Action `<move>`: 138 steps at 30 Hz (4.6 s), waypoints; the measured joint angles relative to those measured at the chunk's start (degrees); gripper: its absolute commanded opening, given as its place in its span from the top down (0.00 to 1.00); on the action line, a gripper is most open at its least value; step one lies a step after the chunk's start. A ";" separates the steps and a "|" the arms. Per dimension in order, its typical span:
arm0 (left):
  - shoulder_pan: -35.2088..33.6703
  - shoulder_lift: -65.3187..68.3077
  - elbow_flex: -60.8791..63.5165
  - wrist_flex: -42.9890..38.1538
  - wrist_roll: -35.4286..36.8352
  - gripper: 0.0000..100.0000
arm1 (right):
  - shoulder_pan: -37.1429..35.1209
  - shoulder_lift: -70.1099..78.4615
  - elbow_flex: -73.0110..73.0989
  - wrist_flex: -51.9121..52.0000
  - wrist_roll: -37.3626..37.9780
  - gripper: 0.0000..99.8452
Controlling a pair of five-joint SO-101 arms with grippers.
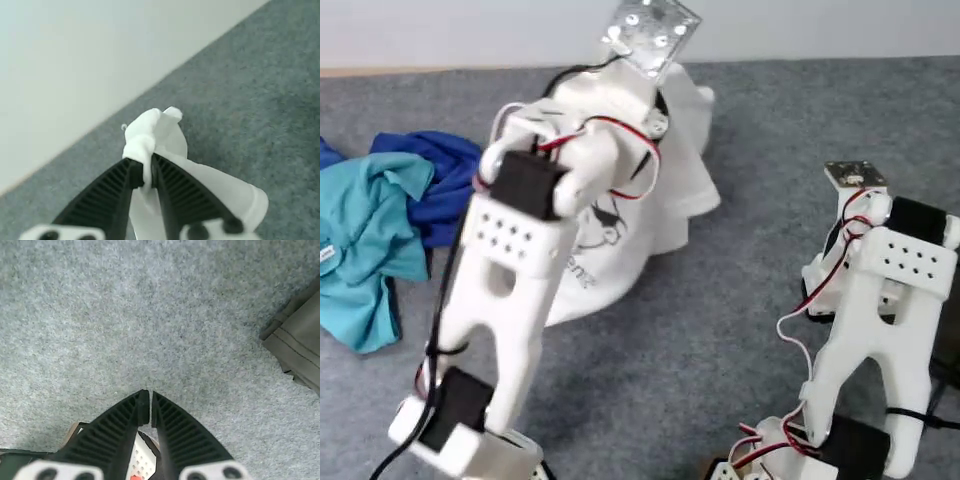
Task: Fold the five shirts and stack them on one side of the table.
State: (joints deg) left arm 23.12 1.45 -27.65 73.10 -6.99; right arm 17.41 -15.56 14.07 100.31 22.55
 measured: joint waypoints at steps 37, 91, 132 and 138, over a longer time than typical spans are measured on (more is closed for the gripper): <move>-23.38 6.51 6.86 23.30 -5.89 0.80 | -16.26 0.00 0.00 -0.26 4.04 0.87; -42.73 6.51 13.36 23.65 -7.65 0.81 | -31.03 51.43 -26.81 -37.36 16.79 0.93; -13.19 19.52 29.19 19.78 -21.63 0.80 | -7.74 41.41 -40.18 -10.73 16.62 0.99; -13.01 26.64 29.19 14.77 -22.07 0.81 | -7.65 41.41 -40.18 -9.23 16.62 0.99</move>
State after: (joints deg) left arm 10.11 28.09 1.54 87.87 -29.05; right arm 9.76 25.85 -26.11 91.08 39.16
